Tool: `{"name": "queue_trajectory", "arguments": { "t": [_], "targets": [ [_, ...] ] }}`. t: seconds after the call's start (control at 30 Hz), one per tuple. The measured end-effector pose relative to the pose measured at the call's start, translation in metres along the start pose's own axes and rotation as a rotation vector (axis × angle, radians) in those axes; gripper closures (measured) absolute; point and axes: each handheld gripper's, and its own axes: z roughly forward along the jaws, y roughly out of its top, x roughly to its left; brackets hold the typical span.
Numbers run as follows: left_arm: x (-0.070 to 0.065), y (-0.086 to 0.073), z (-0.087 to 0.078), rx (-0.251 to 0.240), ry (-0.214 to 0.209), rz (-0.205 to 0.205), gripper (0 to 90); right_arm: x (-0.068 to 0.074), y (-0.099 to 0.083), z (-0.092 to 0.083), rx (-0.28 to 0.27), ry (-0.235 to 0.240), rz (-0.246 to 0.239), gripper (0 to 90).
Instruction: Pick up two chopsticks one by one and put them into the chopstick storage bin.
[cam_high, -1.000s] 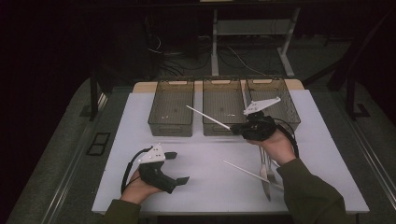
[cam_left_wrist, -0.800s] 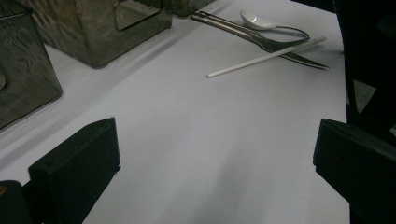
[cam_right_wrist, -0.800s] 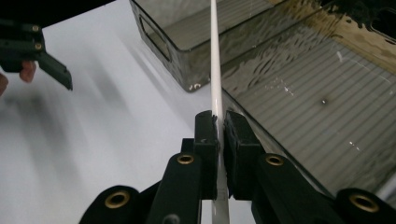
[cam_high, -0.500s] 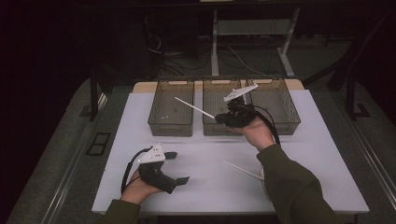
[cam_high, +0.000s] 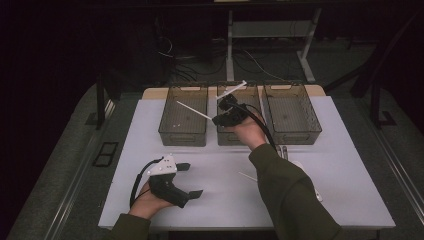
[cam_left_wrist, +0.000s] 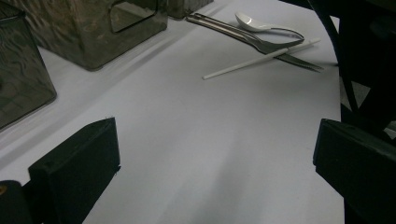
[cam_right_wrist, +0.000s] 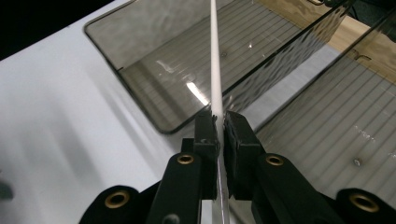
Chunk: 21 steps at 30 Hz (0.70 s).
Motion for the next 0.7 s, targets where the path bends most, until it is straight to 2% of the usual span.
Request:
{"name": "queue_trajectory", "arguments": {
  "t": [0.47, 0.7],
  "targets": [
    [0.000, 0.000, 0.001, 0.003, -0.014, 0.010, 0.0, -0.001, 0.029, 0.044, 0.052, -0.040, 0.050, 83.9],
    [-0.001, 0.001, 0.002, 0.002, -0.017, 0.006, 0.0, 0.001, 0.040, 0.059, 0.055, -0.034, 0.074, 83.8]
  ]
}}
